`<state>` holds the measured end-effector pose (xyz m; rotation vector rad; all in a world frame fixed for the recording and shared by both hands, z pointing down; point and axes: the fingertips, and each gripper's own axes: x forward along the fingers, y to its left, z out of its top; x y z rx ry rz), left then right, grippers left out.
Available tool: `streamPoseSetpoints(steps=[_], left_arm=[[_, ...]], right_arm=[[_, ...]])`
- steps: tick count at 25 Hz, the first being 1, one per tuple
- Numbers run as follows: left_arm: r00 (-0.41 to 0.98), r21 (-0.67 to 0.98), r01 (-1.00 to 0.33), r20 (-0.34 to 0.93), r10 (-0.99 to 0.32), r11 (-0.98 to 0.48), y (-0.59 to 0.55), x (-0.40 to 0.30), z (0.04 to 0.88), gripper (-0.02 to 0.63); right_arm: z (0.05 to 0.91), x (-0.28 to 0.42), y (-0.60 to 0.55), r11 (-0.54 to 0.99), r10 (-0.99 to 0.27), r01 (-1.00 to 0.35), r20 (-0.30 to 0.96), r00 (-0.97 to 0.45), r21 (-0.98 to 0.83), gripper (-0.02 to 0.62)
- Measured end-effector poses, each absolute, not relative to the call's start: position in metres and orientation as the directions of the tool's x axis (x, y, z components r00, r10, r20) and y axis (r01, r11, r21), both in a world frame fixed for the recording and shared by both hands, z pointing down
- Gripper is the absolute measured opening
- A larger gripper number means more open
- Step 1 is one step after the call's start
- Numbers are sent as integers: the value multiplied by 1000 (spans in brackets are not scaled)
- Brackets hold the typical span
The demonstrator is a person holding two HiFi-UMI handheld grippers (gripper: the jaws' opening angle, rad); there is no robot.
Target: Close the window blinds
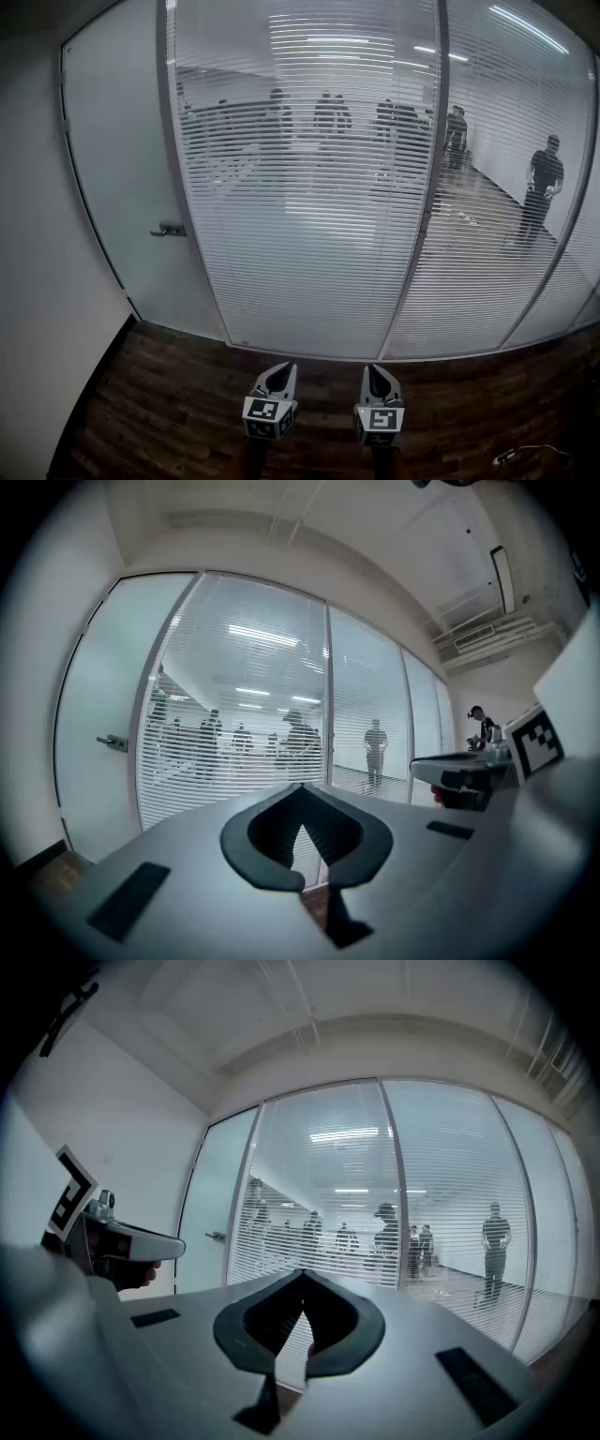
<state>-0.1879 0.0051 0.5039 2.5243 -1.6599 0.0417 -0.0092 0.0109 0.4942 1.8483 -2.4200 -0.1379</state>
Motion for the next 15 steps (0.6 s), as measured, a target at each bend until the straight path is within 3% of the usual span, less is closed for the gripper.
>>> streamPoseSetpoints(steps=[15], left_arm=[[396,70,-918,78,-915,-392,-1,-186,507,-5]], right_arm=[[488,-5,7,243,-969,-963,-5,-245,112,3]])
